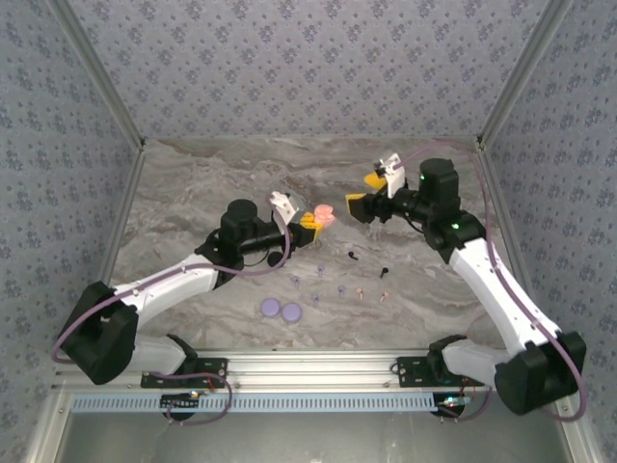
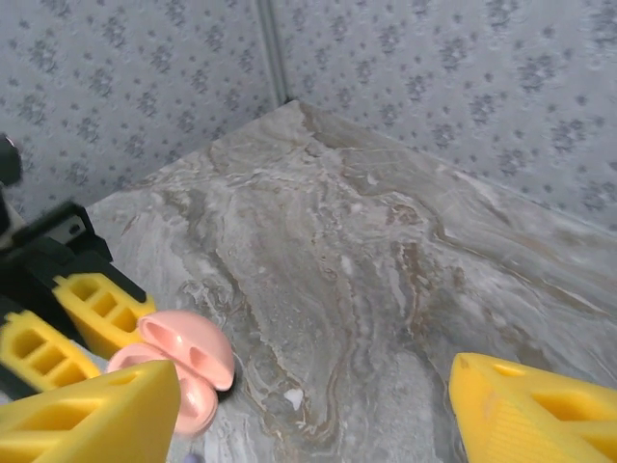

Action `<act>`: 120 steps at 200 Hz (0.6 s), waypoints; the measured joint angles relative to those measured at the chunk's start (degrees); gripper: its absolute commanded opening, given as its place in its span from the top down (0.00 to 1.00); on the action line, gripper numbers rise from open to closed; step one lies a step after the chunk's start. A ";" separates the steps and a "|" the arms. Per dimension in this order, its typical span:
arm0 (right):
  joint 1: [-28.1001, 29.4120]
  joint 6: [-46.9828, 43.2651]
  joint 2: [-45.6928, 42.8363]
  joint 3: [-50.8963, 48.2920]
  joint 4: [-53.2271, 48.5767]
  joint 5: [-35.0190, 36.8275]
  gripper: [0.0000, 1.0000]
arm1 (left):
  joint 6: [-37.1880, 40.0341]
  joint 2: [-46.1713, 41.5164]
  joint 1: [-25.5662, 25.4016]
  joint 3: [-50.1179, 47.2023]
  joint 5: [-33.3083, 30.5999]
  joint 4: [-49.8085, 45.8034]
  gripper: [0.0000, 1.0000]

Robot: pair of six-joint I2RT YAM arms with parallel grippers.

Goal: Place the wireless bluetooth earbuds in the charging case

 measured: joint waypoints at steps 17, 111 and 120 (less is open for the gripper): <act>0.02 2.32 -3.30 0.68 -6.10 2.43 0.19 | 1.16 -1.25 0.00 -3.10 -1.09 0.76 1.00; 6.88 21.84 -1.36 -10.49 -31.76 18.40 0.46 | 5.66 -10.05 0.00 -6.38 -3.67 0.28 1.00; 7.39 23.23 0.24 -11.15 -32.85 19.85 0.50 | 5.84 -10.16 0.00 -6.38 -3.67 0.20 1.00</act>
